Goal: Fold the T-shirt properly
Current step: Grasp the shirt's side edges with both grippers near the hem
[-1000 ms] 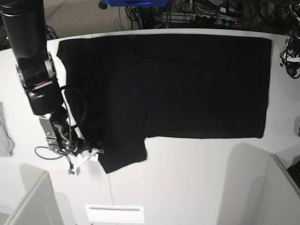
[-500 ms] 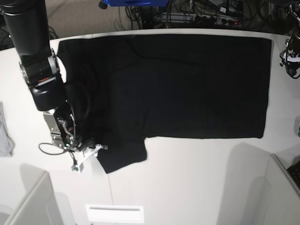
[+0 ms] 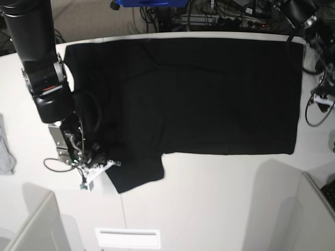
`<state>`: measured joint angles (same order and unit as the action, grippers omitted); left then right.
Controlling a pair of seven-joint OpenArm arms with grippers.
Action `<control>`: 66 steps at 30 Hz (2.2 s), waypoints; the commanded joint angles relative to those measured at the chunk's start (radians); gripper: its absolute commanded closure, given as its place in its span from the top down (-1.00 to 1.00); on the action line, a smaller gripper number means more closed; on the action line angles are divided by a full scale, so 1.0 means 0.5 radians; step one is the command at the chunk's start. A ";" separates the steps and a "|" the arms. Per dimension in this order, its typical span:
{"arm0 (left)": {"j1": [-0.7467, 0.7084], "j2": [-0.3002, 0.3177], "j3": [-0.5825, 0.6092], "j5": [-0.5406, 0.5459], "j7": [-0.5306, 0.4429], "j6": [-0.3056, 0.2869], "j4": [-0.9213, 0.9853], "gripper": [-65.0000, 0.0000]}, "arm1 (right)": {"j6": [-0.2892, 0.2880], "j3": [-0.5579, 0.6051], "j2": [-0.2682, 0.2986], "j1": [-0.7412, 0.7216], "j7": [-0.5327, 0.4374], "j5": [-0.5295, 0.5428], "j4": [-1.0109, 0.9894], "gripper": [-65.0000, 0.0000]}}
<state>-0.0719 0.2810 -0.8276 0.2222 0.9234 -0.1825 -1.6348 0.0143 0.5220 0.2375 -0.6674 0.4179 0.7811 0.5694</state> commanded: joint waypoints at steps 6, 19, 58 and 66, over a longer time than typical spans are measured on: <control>0.415 0.096 0.196 -0.179 -0.056 0.008 0.331 0.14 | -0.006 -0.011 0.011 -0.048 0.037 -0.002 0.017 -1.00; 1.035 0.330 0.755 -0.222 -0.366 0.008 1.329 0.96 | -0.006 -0.011 0.024 -0.048 0.034 -0.002 0.026 -1.00; 1.268 0.277 0.997 -0.210 -0.642 0.011 2.041 -0.35 | -0.006 -0.015 0.024 -0.045 0.031 -0.002 0.026 -1.00; 1.229 0.237 0.991 -0.207 -0.639 0.008 1.942 -1.00 | -0.006 -0.015 0.030 -0.042 0.028 0.001 0.053 -1.00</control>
<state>0.5308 0.3866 -0.3286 0.1265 0.5949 -0.1833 -0.6537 0.0105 0.5190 0.2443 -0.6640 0.4286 0.7837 0.5842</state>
